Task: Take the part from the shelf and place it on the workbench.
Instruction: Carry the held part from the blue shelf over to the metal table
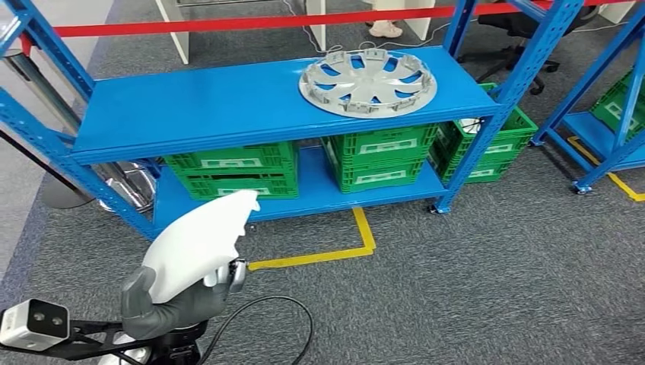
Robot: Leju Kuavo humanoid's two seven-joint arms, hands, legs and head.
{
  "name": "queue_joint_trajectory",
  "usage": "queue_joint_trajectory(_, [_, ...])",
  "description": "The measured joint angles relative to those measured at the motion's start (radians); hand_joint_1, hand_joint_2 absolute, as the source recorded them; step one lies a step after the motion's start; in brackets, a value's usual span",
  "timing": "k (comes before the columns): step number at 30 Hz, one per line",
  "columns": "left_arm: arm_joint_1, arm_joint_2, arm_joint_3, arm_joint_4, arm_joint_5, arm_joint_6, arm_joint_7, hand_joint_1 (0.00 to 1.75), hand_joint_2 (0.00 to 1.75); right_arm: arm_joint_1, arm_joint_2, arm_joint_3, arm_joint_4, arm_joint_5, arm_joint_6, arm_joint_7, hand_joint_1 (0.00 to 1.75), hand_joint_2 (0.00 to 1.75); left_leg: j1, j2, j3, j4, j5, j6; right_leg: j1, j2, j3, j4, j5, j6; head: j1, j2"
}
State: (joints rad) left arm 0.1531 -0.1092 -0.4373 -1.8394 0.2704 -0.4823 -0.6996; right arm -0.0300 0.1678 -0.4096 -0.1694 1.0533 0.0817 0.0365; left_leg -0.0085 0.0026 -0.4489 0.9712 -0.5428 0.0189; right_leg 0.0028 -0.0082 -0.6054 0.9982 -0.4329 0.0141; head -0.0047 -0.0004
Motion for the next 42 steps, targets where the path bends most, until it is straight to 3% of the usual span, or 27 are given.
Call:
queue_joint_trajectory(2, [-0.003, 0.000, -0.002, 0.000, -0.004, -0.003, 0.000, 1.75, 0.00, 0.001, 0.000, -0.001, 0.000, 0.000, 0.000, -0.001, 0.00, 0.00, 0.003, 0.004, -0.018, -0.005, 0.020, 0.011, -0.003, 0.003, -0.014, 0.013, -0.018, 0.012, 0.001, 0.000])
queue_joint_trajectory(4, [-0.006, 0.000, -0.004, 0.000, -0.009, -0.005, 0.000, 1.75, 0.00, 0.001, 0.000, -0.001, 0.000, 0.000, 0.000, -0.002, 0.00, 0.00, 0.007, 0.008, -0.041, -0.009, 0.044, 0.021, -0.006, 0.006, -0.042, 0.090, -0.102, 0.023, 0.005, 0.000])
queue_joint_trajectory(6, [-0.007, 0.000, -0.005, 0.001, -0.010, -0.006, 0.000, 1.75, 0.00, 0.001, 0.000, -0.001, 0.000, 0.000, 0.000, -0.002, 0.00, 0.00, 0.006, 0.009, -0.071, -0.007, 0.066, 0.024, -0.010, 0.006, -0.072, 0.217, -0.184, 0.032, 0.008, 0.000])
queue_joint_trajectory(7, [-0.007, 0.000, -0.005, 0.001, -0.011, -0.006, 0.000, 1.75, 0.00, 0.001, 0.000, -0.002, 0.000, 0.000, 0.000, -0.002, 0.00, 0.00, 0.006, 0.010, -0.087, -0.004, 0.077, 0.023, -0.011, 0.006, -0.076, 0.265, -0.192, 0.035, 0.008, 0.000])
queue_joint_trajectory(8, [-0.007, 0.000, -0.005, 0.001, -0.011, -0.006, 0.000, 1.75, 0.00, 0.001, 0.000, -0.002, 0.000, 0.000, 0.000, -0.002, 0.00, 0.00, 0.006, 0.011, -0.103, 0.000, 0.087, 0.022, -0.013, 0.006, -0.066, 0.283, -0.178, 0.037, 0.008, 0.000])
queue_joint_trajectory(9, [-0.007, 0.000, -0.005, 0.001, -0.011, -0.006, 0.000, 1.75, 0.00, 0.001, -0.001, -0.003, 0.000, 0.000, 0.000, -0.002, 0.00, 0.00, 0.007, 0.012, -0.120, 0.006, 0.096, 0.019, -0.014, 0.006, -0.038, 0.265, -0.147, 0.039, 0.008, 0.000])
queue_joint_trajectory(10, [-0.007, 0.000, -0.005, 0.001, -0.011, -0.006, 0.000, 1.75, 0.00, 0.000, -0.001, -0.004, 0.000, -0.001, 0.000, -0.002, 0.00, 0.00, 0.007, 0.012, -0.135, 0.013, 0.104, 0.016, -0.016, 0.006, 0.006, 0.214, -0.117, 0.040, 0.008, 0.000])
queue_joint_trajectory(12, [-0.009, 0.000, -0.007, 0.001, -0.013, -0.005, 0.000, 1.75, 0.00, -0.003, -0.001, -0.005, -0.001, -0.002, -0.001, -0.005, 0.00, 0.00, 0.005, 0.011, -0.160, 0.029, 0.117, 0.006, -0.018, 0.008, 0.113, 0.065, -0.108, 0.039, 0.008, 0.000])
queue_joint_trajectory(13, [-0.011, 0.000, -0.009, 0.001, -0.014, -0.005, 0.000, 1.75, 0.00, -0.004, 0.000, -0.005, -0.001, -0.003, -0.002, -0.007, 0.00, 0.00, 0.004, 0.011, -0.168, 0.035, 0.125, 0.001, -0.018, 0.009, 0.145, 0.012, -0.119, 0.036, 0.008, 0.000])
queue_joint_trajectory(14, [-0.014, 0.000, -0.011, 0.001, -0.016, -0.004, 0.000, 1.75, 0.00, -0.005, 0.000, -0.006, -0.001, -0.003, -0.003, -0.009, 0.00, 0.00, 0.003, 0.012, -0.174, 0.038, 0.133, -0.003, -0.015, 0.011, 0.160, -0.018, -0.130, 0.031, 0.008, 0.000])
queue_joint_trajectory(16, [-0.018, 0.000, -0.014, 0.002, -0.019, -0.002, 0.000, 1.75, 0.00, -0.002, 0.000, -0.007, -0.001, -0.002, -0.004, -0.011, 0.00, 0.00, 0.005, 0.011, -0.184, 0.040, 0.144, -0.013, -0.014, 0.009, 0.143, -0.022, -0.122, 0.014, 0.008, 0.000])
queue_joint_trajectory(18, [-0.019, 0.001, -0.014, 0.003, -0.023, 0.003, 0.000, 1.75, 0.00, -0.001, 0.000, -0.008, -0.001, -0.002, -0.006, -0.014, 0.00, 0.00, 0.008, 0.008, -0.200, 0.073, 0.097, -0.025, -0.015, 0.005, 0.124, -0.022, -0.102, -0.007, 0.004, 0.000])
queue_joint_trajectory(20, [-0.019, 0.003, -0.015, 0.003, -0.045, 0.024, 0.000, 1.75, 0.00, -0.001, 0.000, -0.011, -0.002, -0.004, -0.010, -0.019, 0.00, 0.00, 0.011, 0.006, -0.225, 0.178, 0.001, -0.033, -0.013, 0.003, 0.104, -0.020, -0.084, -0.021, -0.002, 0.000])
queue_joint_trajectory(21, [-0.018, 0.005, -0.015, 0.004, -0.082, 0.056, 0.000, 1.75, 0.00, 0.000, 0.000, -0.012, -0.002, -0.006, -0.012, -0.021, 0.00, 0.00, 0.011, 0.005, -0.235, 0.245, -0.035, -0.035, -0.011, 0.002, 0.092, -0.019, -0.076, -0.023, -0.003, 0.000])
queue_joint_trajectory(22, [-0.017, 0.007, -0.016, 0.005, -0.144, 0.109, 0.000, 1.75, 0.00, 0.000, 0.000, -0.014, -0.002, -0.008, -0.014, -0.021, 0.00, 0.00, 0.011, 0.005, -0.240, 0.298, -0.051, -0.036, -0.009, 0.002, 0.080, -0.018, -0.068, -0.025, -0.003, 0.000])
queue_joint_trajectory(23, [-0.014, 0.011, -0.018, 0.005, -0.225, 0.178, 0.000, 1.75, 0.00, 0.001, 0.000, -0.017, -0.002, -0.009, -0.014, -0.022, 0.00, 0.00, 0.011, 0.005, -0.233, 0.322, -0.045, -0.035, -0.007, 0.001, 0.068, -0.017, -0.060, -0.025, -0.004, 0.000])
queue_joint_trajectory(24, [-0.011, 0.015, -0.022, 0.006, -0.310, 0.255, 0.000, 1.75, 0.00, 0.002, 0.000, -0.020, -0.002, -0.010, -0.015, -0.021, 0.00, 0.00, 0.011, 0.005, -0.210, 0.308, -0.023, -0.032, -0.005, 0.001, 0.058, -0.016, -0.052, -0.026, -0.004, 0.000])
queue_joint_trajectory(26, [-0.005, 0.023, -0.034, 0.006, -0.459, 0.406, 0.000, 1.75, 0.00, 0.003, 0.000, -0.024, -0.002, -0.009, -0.017, -0.019, 0.00, 0.00, 0.008, 0.003, -0.125, 0.183, 0.025, -0.016, -0.001, 0.002, 0.042, -0.014, -0.040, -0.024, -0.003, 0.000])
queue_joint_trajectory(28, [-0.003, 0.031, -0.051, 0.006, -0.552, 0.522, 0.000, 1.75, 0.00, 0.004, 0.001, -0.027, -0.002, -0.008, -0.020, -0.018, 0.00, 0.00, 0.001, 0.002, -0.048, 0.050, 0.034, -0.002, 0.000, 0.003, 0.033, -0.013, -0.029, -0.017, -0.003, 0.000])
queue_joint_trajectory(29, [-0.002, 0.035, -0.060, 0.006, -0.581, 0.565, 0.002, 1.75, 0.00, 0.005, 0.002, -0.028, -0.002, -0.007, -0.021, -0.017, 0.00, 0.00, -0.002, 0.002, -0.031, 0.016, 0.029, 0.003, -0.001, 0.002, 0.029, -0.013, -0.023, -0.012, -0.003, 0.000])
queue_joint_trajectory(31, [-0.001, 0.044, -0.076, 0.006, -0.619, 0.629, 0.010, 1.75, 0.00, 0.005, 0.002, -0.030, -0.002, -0.005, -0.023, -0.017, 0.00, 0.00, -0.003, 0.002, -0.027, -0.005, 0.031, 0.007, -0.003, 0.001, 0.023, -0.014, -0.016, 0.000, -0.004, 0.000])
queue_joint_trajectory(33, [0.000, 0.051, -0.092, 0.006, -0.665, 0.699, 0.026, 1.75, 0.00, 0.007, 0.002, -0.031, -0.002, -0.002, -0.024, -0.016, 0.00, 0.00, 0.003, 0.005, -0.028, -0.019, 0.041, 0.015, -0.003, 0.003, 0.004, 0.014, -0.040, 0.010, -0.001, 0.000])
queue_joint_trajectory(36, [0.003, 0.058, -0.108, 0.011, -0.775, 0.828, 0.059, 1.75, 0.00, 0.010, 0.002, -0.035, -0.002, -0.001, -0.024, -0.012, 0.00, 0.00, 0.007, 0.009, -0.042, -0.019, 0.051, 0.022, -0.008, 0.006, -0.074, 0.195, -0.139, 0.025, 0.005, 0.000])
queue_joint_trajectory(37, [0.005, 0.060, -0.110, 0.013, -0.813, 0.865, 0.069, 1.75, 0.00, 0.011, 0.002, -0.037, -0.002, -0.001, -0.024, -0.010, 0.00, 0.00, 0.007, 0.010, -0.048, -0.015, 0.052, 0.022, -0.010, 0.006, -0.097, 0.254, -0.160, 0.029, 0.005, 0.000])
queue_joint_trajectory(38, [0.006, 0.062, -0.111, 0.016, -0.846, 0.896, 0.078, 1.75, 0.00, 0.013, 0.002, -0.039, -0.002, -0.001, -0.024, -0.009, 0.00, 0.00, 0.007, 0.010, -0.052, -0.011, 0.052, 0.022, -0.012, 0.006, -0.104, 0.282, -0.164, 0.032, 0.005, 0.000])
queue_joint_trajectory(39, [0.006, 0.064, -0.113, 0.019, -0.873, 0.921, 0.088, 1.75, 0.00, 0.015, 0.001, -0.041, -0.002, 0.000, -0.024, -0.008, 0.00, 0.00, 0.008, 0.010, -0.055, -0.007, 0.052, 0.021, -0.015, 0.006, -0.093, 0.271, -0.149, 0.034, 0.005, 0.000])
queue_joint_trajectory(42, [0.004, 0.071, -0.126, 0.028, -0.907, 0.973, 0.114, 1.75, 0.00, 0.014, 0.001, -0.046, -0.002, 0.003, -0.025, -0.008, 0.00, 0.00, 0.009, 0.009, -0.060, 0.011, 0.044, 0.010, -0.019, 0.006, 0.018, 0.081, -0.070, 0.037, 0.006, 0.000])
